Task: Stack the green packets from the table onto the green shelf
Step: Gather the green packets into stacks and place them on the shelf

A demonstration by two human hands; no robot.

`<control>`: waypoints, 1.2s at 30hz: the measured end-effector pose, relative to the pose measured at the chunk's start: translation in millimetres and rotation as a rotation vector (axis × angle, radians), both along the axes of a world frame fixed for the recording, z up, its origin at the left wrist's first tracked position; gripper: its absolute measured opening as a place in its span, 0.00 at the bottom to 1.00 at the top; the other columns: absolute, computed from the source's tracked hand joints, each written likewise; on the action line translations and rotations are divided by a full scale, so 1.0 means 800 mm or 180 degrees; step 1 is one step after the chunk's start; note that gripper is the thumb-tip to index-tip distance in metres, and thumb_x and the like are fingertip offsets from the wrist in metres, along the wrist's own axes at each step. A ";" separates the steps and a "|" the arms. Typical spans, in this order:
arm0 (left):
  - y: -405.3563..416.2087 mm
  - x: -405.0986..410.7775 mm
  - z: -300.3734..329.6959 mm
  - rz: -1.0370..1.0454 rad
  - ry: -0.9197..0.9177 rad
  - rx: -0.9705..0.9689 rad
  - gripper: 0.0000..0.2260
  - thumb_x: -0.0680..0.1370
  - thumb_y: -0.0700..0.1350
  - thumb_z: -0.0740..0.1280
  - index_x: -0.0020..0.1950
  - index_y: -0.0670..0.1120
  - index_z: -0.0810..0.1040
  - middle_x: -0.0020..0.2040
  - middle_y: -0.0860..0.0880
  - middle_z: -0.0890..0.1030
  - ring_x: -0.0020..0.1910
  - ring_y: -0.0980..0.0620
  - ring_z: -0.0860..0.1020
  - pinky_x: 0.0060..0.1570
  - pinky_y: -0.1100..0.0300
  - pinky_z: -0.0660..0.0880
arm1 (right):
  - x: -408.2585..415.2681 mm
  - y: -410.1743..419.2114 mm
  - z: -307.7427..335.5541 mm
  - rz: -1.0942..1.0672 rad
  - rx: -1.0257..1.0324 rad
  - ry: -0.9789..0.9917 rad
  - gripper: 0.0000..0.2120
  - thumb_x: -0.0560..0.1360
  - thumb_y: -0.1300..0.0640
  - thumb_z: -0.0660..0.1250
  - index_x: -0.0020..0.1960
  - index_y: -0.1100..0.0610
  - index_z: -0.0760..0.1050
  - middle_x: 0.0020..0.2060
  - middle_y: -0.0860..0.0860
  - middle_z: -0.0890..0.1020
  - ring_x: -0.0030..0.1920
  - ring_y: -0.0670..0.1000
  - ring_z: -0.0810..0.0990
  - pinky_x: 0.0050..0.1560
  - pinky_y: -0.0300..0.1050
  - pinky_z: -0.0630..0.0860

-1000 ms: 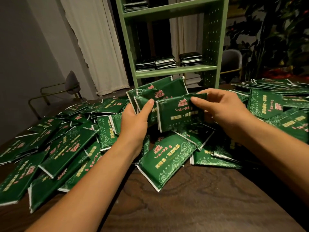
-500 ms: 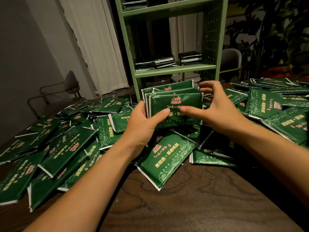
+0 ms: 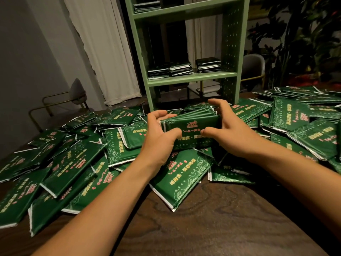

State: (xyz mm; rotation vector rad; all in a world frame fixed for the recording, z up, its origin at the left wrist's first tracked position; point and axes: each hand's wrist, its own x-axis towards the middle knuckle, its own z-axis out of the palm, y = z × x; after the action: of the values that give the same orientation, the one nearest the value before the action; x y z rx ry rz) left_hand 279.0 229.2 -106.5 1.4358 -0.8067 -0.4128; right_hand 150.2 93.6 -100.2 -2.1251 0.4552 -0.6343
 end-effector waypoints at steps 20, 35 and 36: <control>-0.019 0.019 0.060 0.0269 0.1211 -0.0127 0.09 0.77 0.41 0.71 0.55 0.42 0.78 0.49 0.44 0.84 0.44 0.49 0.82 0.37 0.58 0.80 | 0.001 -0.015 0.032 -0.0571 0.0083 -0.0971 0.21 0.82 0.54 0.62 0.74 0.49 0.64 0.66 0.50 0.75 0.63 0.50 0.76 0.65 0.50 0.74; -0.064 0.047 0.134 0.0187 0.1575 0.0167 0.03 0.76 0.38 0.70 0.44 0.39 0.78 0.39 0.42 0.82 0.36 0.48 0.80 0.26 0.62 0.76 | 0.017 -0.061 0.086 -0.0577 -0.4220 -0.0798 0.19 0.72 0.57 0.67 0.61 0.60 0.78 0.59 0.57 0.79 0.59 0.60 0.77 0.55 0.54 0.75; -0.067 0.050 0.137 0.0271 0.1569 0.0155 0.03 0.76 0.38 0.71 0.45 0.39 0.79 0.41 0.41 0.82 0.37 0.47 0.81 0.26 0.62 0.76 | 0.024 -0.063 0.088 -0.0649 -0.4280 -0.0669 0.20 0.70 0.56 0.69 0.61 0.60 0.77 0.58 0.56 0.79 0.56 0.59 0.77 0.52 0.54 0.75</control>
State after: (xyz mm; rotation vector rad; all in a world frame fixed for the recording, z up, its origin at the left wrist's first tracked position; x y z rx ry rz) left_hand 319.2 175.4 3.4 1.3293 -0.3385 -0.6906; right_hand 169.3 43.3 -29.5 -3.1904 0.0796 -1.5667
